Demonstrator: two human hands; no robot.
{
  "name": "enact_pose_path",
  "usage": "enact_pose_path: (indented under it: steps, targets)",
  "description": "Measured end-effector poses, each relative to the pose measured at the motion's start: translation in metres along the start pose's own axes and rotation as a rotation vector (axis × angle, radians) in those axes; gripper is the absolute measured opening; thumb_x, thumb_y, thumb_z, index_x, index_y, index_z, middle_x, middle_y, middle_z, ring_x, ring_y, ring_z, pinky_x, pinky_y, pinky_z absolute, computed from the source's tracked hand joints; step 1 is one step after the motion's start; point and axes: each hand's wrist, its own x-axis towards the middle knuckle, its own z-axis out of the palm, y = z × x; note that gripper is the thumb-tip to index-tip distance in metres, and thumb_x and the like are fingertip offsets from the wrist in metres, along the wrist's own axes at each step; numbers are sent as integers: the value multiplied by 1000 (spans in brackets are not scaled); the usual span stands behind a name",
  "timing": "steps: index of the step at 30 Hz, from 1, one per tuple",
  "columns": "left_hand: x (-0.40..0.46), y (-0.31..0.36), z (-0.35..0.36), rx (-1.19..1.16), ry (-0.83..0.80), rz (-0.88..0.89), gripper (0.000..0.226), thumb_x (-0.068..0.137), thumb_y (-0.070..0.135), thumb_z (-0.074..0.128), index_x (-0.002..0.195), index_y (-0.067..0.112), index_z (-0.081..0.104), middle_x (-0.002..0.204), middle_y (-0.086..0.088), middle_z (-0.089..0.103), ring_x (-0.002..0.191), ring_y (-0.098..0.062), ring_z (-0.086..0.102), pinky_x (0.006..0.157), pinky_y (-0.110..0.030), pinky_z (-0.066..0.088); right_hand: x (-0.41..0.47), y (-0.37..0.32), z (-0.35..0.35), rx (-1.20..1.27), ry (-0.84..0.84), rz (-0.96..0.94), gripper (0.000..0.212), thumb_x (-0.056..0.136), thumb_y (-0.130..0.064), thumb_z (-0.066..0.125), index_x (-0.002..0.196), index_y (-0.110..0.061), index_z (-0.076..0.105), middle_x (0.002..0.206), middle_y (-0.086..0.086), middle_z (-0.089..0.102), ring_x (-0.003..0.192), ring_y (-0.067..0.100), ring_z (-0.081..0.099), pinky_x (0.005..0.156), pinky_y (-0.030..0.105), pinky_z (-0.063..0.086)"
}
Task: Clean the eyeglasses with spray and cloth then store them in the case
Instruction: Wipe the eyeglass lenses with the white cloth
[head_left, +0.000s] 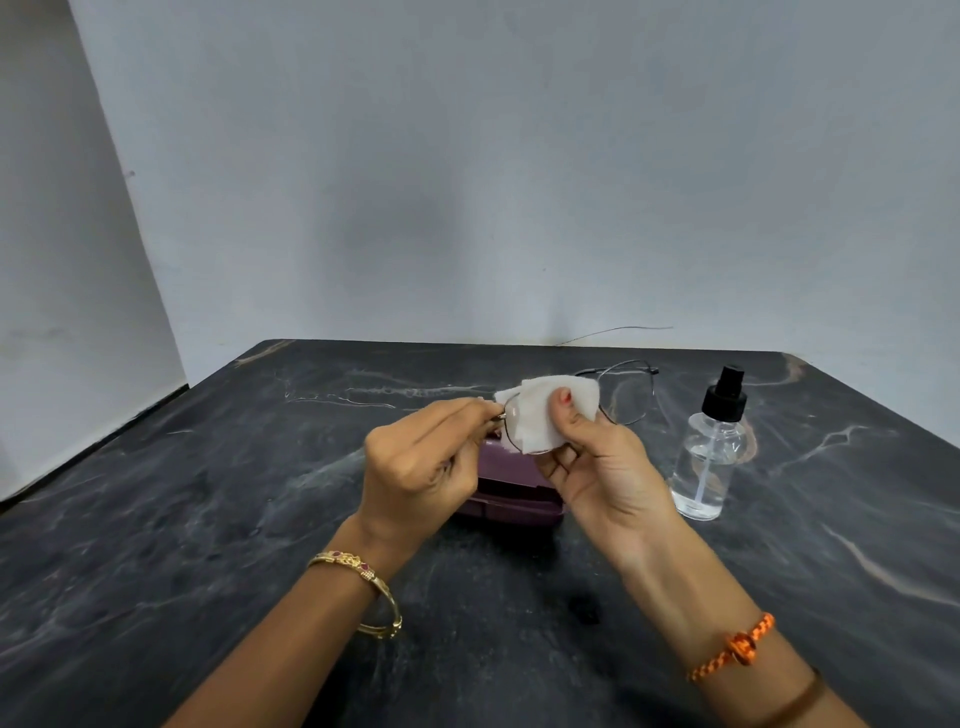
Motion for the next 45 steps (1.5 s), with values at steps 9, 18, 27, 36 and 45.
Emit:
enact_pose_path:
  steps: [9, 18, 27, 36, 45]
  targets:
    - [0, 5, 2, -25, -19, 78, 6, 70, -2, 67, 71, -6, 72, 68, -11, 72, 63, -16, 68, 68, -18, 54, 0, -7, -6, -239, 6, -58, 29, 54, -33, 67, 75, -13, 69, 61, -3, 72, 54, 4, 66, 45, 14, 49]
    - [1, 3, 1, -32, -22, 35, 10, 66, -11, 70, 73, -5, 72, 70, -10, 73, 73, -14, 63, 68, -15, 52, 1, -2, -3, -64, -43, -39, 26, 61, -26, 66, 83, -12, 67, 67, 2, 73, 61, 12, 69, 55, 22, 56]
    - [1, 3, -1, -30, -28, 41, 7, 68, -9, 69, 74, -7, 71, 71, -12, 73, 66, -16, 68, 68, -18, 54, 1, -3, -6, -117, -35, -19, 25, 63, -30, 61, 81, -13, 64, 52, -4, 68, 45, 1, 60, 47, 12, 49]
    - [2, 3, -1, -18, -32, 17, 14, 64, -14, 71, 76, -6, 72, 71, -11, 73, 75, -14, 63, 73, -12, 51, 3, -6, -10, -196, 19, -43, 12, 67, -26, 65, 73, -16, 66, 61, -4, 68, 57, 8, 63, 57, 24, 51]
    - [-2, 4, 3, -31, 0, 58, 7, 67, -9, 70, 73, -7, 71, 70, -13, 72, 76, -14, 62, 75, -13, 50, 0, -1, -4, -56, 9, -58, 20, 63, -27, 64, 77, -13, 68, 60, -3, 70, 51, 5, 63, 45, 15, 49]
